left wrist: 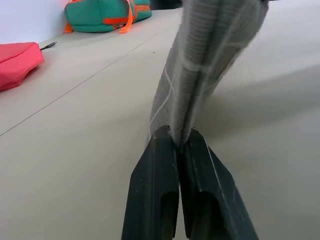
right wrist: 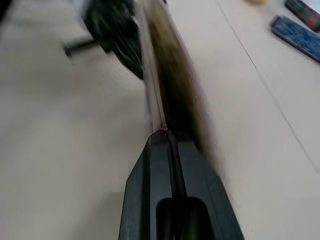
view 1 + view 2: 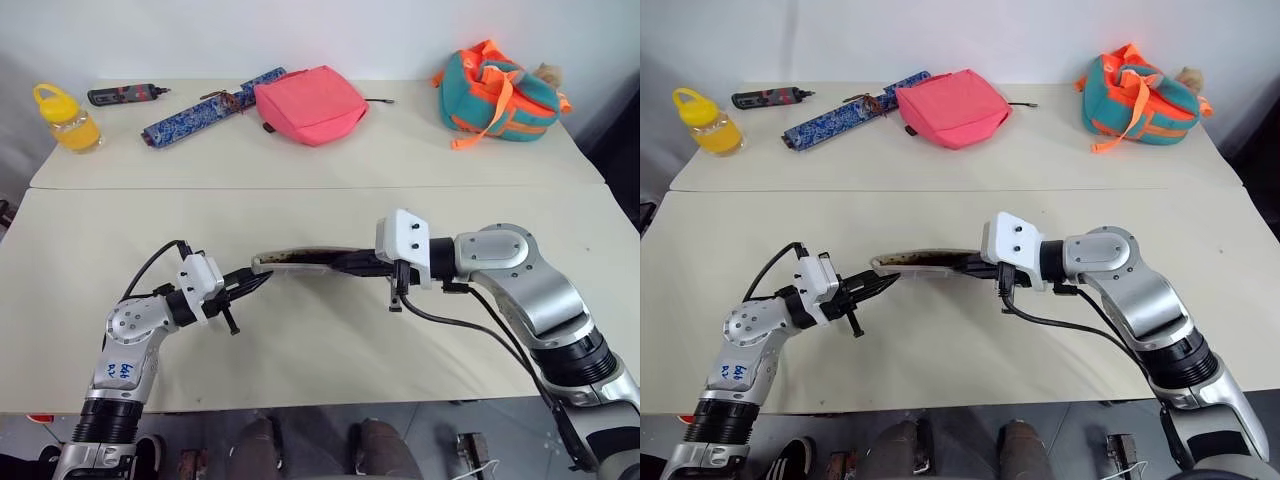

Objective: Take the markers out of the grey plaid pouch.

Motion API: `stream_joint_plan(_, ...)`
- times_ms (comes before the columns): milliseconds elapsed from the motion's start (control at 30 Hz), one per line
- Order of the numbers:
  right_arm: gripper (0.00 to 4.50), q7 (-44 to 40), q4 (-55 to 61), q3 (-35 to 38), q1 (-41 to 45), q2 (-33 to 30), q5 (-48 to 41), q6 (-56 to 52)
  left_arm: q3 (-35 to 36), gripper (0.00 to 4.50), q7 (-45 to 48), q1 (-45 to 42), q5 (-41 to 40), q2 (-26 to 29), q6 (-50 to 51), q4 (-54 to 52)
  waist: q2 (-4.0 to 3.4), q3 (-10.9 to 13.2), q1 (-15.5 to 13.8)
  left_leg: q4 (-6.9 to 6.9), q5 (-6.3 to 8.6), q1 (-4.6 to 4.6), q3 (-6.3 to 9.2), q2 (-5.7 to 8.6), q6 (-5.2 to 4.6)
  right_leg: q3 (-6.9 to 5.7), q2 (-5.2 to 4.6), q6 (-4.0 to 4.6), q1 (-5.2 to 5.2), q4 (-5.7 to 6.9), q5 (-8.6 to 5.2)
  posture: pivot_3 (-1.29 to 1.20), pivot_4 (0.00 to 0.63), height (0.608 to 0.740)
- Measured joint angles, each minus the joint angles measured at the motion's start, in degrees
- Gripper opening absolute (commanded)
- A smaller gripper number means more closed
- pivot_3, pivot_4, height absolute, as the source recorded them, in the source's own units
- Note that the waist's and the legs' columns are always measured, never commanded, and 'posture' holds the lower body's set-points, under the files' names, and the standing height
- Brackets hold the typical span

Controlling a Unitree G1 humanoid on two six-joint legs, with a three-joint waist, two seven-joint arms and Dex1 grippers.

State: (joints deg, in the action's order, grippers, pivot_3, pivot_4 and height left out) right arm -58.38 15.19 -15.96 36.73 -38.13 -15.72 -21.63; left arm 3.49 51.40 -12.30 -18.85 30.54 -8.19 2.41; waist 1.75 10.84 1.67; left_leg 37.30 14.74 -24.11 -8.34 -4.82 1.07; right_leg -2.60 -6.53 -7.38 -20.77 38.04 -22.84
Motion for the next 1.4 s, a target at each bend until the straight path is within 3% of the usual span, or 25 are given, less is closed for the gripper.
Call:
stream_joint_plan(1033, 0.03, -1.05, -3.68, 5.38, 2.83, 3.07, -3.88, -3.56, -1.35, 0.0, -0.52, 0.21, 1.88, -0.57, -0.73, -0.33, 0.0, 0.0, -0.06, 0.05, 0.0, 0.0, 0.01, 0.0, 0.0, -0.03, -0.01, 0.0, 0.04, 0.05, 0.0, 0.0, 0.15, 0.74)
stream_joint_plan(1200, 0.03, -3.28, -5.0, 1.6, 1.99, -1.6, 3.74, 2.82, -1.43, 0.0, -0.64, 0.23, 1.74, -0.7, -0.31, -0.64, 0.0, 0.0, -0.07, 0.05, 0.0, 0.0, -0.02, 0.01, 0.0, -0.04, -0.01, 0.0, 0.04, 0.03, 0.0, 0.0, 0.15, 0.74)
stream_joint_plan(1400, 0.03, -4.69, -6.24, 0.69, 1.45, -1.52, 5.11, 5.51, -1.47, 0.0, -0.89, 0.21, 1.75, -0.9, 0.07, -1.39, 0.0, 0.0, 0.01, 0.08, -0.01, 0.02, -0.01, 0.0, 0.01, -0.04, 0.0, 0.0, 0.03, 0.08, 0.0, 0.0, 0.15, 0.74)
